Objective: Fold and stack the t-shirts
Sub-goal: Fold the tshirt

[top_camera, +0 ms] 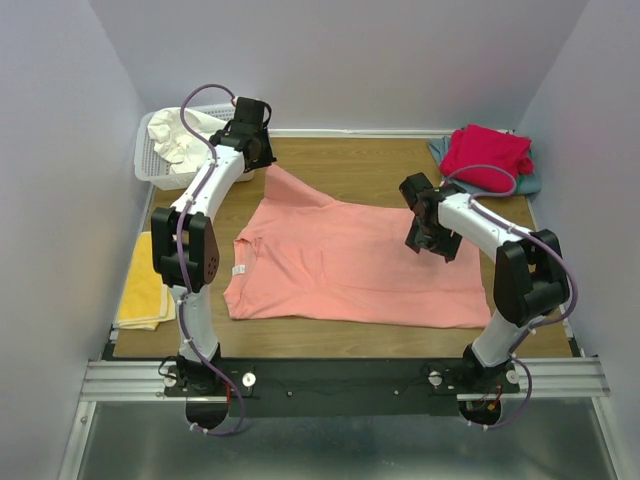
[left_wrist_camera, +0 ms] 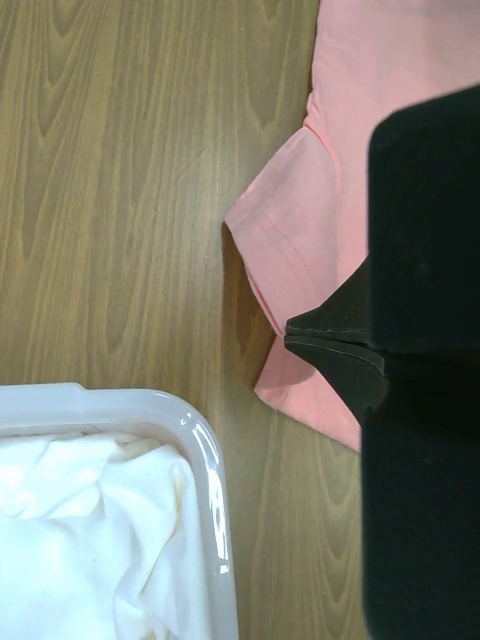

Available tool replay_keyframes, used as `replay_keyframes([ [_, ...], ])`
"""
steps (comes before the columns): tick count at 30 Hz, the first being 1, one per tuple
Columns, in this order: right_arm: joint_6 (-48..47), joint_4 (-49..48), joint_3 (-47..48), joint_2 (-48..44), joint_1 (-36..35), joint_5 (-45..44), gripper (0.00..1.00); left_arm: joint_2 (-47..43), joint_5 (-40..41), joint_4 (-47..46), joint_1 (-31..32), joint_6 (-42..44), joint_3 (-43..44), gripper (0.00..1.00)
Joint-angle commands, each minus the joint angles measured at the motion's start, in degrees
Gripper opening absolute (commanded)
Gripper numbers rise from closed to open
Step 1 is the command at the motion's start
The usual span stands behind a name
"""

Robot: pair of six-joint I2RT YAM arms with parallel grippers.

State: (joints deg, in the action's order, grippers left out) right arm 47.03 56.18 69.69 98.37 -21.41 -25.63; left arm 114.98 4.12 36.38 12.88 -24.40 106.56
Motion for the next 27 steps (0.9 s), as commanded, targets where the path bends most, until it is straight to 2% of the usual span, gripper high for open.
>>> replay_keyframes([
  [1, 0.4, -0.9, 4.6, 0.0, 3.1, -6.1, 0.84, -2.8, 1.9, 1.4, 0.4, 2.2, 0.2, 0.0],
  [16, -12.1, -10.6, 13.9, 12.0, 22.9, -0.4, 0.84, -4.1, 2.5, -0.6, 1.1, 3.8, -3.8, 0.0],
  [27, -13.5, -15.3, 17.1, 17.1, 26.9, 2.0, 0.82, -4.7, 3.3, -0.7, 1.3, 4.3, -5.3, 0.0],
])
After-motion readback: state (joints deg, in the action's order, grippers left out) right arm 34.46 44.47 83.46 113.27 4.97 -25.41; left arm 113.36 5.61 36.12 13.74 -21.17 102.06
